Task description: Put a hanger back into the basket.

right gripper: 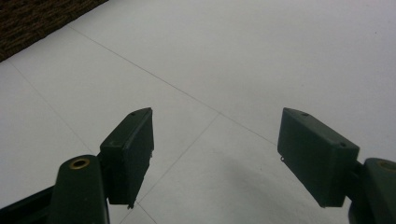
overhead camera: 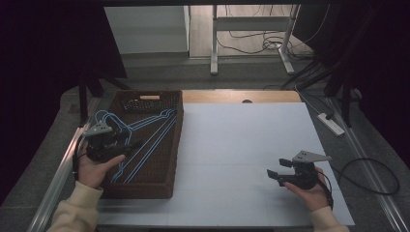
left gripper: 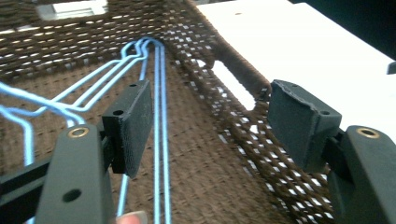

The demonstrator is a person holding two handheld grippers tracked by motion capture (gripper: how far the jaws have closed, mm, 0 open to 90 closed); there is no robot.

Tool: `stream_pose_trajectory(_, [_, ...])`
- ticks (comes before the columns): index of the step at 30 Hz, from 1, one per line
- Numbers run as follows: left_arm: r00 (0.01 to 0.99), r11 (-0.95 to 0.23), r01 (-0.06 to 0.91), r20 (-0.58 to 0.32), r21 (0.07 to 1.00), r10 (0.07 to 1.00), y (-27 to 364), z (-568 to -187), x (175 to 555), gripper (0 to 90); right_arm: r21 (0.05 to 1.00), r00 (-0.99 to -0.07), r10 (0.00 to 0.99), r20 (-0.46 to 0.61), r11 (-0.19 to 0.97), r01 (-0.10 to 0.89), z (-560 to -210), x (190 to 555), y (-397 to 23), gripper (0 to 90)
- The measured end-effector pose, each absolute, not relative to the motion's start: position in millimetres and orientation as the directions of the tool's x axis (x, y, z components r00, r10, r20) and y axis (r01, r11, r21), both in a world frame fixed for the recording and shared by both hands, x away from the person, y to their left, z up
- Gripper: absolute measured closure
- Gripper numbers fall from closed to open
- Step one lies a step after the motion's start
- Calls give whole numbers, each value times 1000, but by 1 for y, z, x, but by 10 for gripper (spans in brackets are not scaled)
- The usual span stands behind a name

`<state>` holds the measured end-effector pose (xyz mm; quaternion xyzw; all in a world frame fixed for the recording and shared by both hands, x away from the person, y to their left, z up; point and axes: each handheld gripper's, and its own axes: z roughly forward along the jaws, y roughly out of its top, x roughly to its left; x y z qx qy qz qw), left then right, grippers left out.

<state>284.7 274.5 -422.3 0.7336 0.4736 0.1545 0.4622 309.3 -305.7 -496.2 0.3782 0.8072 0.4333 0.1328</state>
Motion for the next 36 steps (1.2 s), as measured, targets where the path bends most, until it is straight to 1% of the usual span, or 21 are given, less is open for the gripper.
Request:
stream_pose_trajectory(15, [599,-149,482,-201,863,775,245,-412,252,301,807,-681,724,108,335,485,-492,309,-303,273])
stream_pose_trajectory(24, [634,-174,478,-200,861,747,229,-427,237,287,813,-682,723,111,328,481,-490,308,-303,269])
stream_pose_trajectory(31, [645,-171,467,-202,867,737,226,-441,225,283,813,-679,725,117,323,484,-489,308,-304,264])
stream_pose_trajectory(36, [651,-175,477,-212,861,729,224,-448,223,274,812,-678,726,116,323,486,-490,308,-304,264])
